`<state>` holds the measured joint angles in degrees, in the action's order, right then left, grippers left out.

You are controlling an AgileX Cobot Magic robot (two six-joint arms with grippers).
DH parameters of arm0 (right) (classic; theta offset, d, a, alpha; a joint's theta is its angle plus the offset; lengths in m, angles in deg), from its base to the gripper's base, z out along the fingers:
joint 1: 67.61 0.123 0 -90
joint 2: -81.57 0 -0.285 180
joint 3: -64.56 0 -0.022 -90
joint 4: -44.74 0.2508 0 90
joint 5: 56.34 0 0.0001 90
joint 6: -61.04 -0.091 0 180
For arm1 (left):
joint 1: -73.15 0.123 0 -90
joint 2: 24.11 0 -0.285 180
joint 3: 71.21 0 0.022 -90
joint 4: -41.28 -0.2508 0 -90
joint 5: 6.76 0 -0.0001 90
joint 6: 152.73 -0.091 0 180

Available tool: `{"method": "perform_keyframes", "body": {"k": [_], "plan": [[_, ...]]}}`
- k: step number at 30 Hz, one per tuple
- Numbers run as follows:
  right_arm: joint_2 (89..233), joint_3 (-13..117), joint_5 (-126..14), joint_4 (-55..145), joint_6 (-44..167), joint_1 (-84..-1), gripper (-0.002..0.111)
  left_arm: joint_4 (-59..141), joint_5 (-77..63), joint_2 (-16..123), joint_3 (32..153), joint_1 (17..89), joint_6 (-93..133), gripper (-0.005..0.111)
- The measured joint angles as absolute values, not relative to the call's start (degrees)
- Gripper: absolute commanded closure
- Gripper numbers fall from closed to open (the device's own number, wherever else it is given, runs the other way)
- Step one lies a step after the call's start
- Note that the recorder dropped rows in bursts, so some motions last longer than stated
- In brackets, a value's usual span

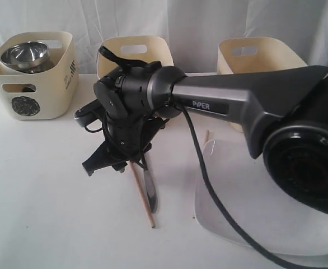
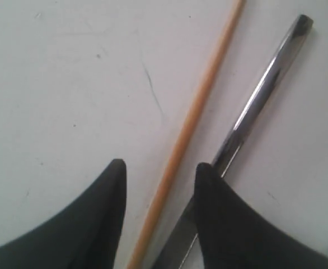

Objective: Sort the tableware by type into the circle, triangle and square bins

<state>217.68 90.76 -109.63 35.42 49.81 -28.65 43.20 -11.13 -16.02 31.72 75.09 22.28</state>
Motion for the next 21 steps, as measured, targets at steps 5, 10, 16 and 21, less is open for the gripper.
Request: {"method": "perform_keyframes", "body": {"k": [5,10,16,21], "plan": [[221.13,92.43,-109.87,36.54,51.24,-29.25,0.070,43.20,-11.13,-16.02,31.72,75.09,22.28,0.107],[222.45,92.86,-110.22,37.10,52.54,-29.98,0.070,43.20,-11.13,-16.02,31.72,75.09,22.28,0.107],[222.67,93.02,-110.96,41.92,54.60,-29.98,0.108,43.20,-11.13,-16.02,31.72,75.09,22.28,0.107],[222.44,93.02,-111.05,42.97,54.84,-29.98,0.108,43.20,-11.13,-16.02,31.72,75.09,22.28,0.107]]}}
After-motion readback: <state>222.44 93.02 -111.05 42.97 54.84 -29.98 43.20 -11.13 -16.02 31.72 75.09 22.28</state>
